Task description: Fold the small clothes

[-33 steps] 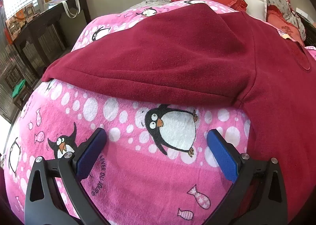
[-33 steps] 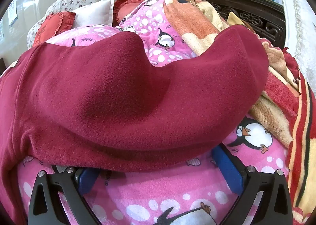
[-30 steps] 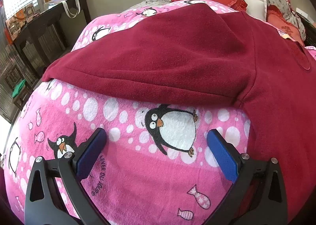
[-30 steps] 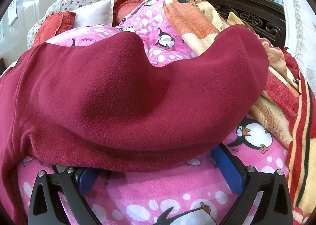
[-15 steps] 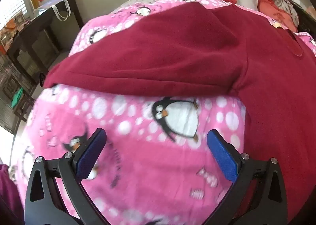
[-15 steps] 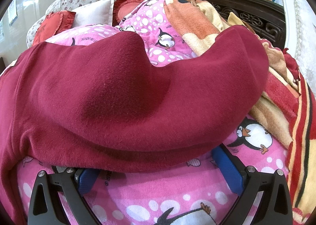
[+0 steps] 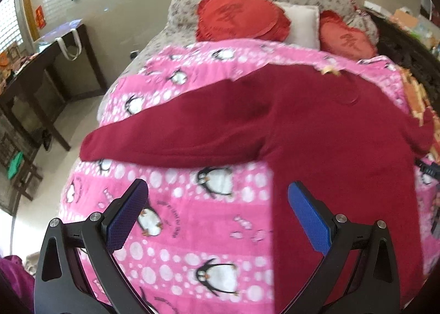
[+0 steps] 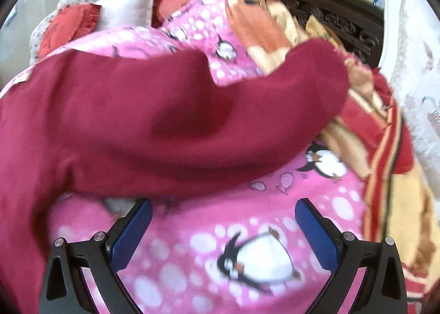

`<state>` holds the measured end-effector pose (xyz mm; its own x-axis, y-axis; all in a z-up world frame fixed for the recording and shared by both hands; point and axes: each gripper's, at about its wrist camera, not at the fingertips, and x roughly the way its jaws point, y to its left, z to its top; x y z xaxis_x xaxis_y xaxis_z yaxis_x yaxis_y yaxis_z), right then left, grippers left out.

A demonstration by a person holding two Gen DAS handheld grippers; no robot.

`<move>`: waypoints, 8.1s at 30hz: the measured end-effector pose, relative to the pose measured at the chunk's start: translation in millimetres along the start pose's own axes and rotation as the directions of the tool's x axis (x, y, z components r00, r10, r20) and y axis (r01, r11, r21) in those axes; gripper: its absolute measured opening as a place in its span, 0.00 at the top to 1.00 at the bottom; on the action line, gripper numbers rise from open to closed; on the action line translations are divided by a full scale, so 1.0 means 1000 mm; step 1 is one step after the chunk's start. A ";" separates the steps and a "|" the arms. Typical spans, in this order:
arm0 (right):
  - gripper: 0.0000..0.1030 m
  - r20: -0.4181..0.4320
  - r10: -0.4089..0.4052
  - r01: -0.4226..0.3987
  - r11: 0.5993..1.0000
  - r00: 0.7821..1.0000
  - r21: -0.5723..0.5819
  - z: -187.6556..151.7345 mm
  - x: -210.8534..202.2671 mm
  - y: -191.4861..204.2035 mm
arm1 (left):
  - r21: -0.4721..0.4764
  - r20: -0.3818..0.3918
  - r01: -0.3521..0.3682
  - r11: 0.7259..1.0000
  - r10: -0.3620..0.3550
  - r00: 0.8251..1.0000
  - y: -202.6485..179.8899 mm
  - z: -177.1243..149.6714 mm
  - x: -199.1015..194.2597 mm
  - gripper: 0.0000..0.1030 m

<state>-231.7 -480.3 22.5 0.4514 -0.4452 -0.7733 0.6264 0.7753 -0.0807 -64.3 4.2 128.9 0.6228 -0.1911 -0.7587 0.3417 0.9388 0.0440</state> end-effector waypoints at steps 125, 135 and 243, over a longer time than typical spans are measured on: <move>0.00 -0.150 0.407 -0.426 0.895 0.901 -0.131 0.062 -0.070 0.276 | -0.154 -0.083 -0.004 0.988 -0.009 0.997 -0.033 0.044 0.102 0.01; 0.00 -0.173 0.413 -0.438 0.888 0.894 -0.143 0.060 -0.068 0.284 | -0.195 -0.093 -0.020 0.981 0.002 0.996 -0.010 0.040 0.105 0.01; 0.52 -0.101 0.619 -0.597 0.682 0.779 -0.423 0.115 -0.099 0.259 | -0.313 -0.105 0.183 0.932 -0.226 0.968 -0.022 0.013 0.129 0.38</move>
<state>-41.0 -287.2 150.3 0.6751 0.1790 -0.7157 -0.1114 0.9837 0.1410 17.5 -44.3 38.1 0.4521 -0.3670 -0.8130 0.2124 0.9295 -0.3015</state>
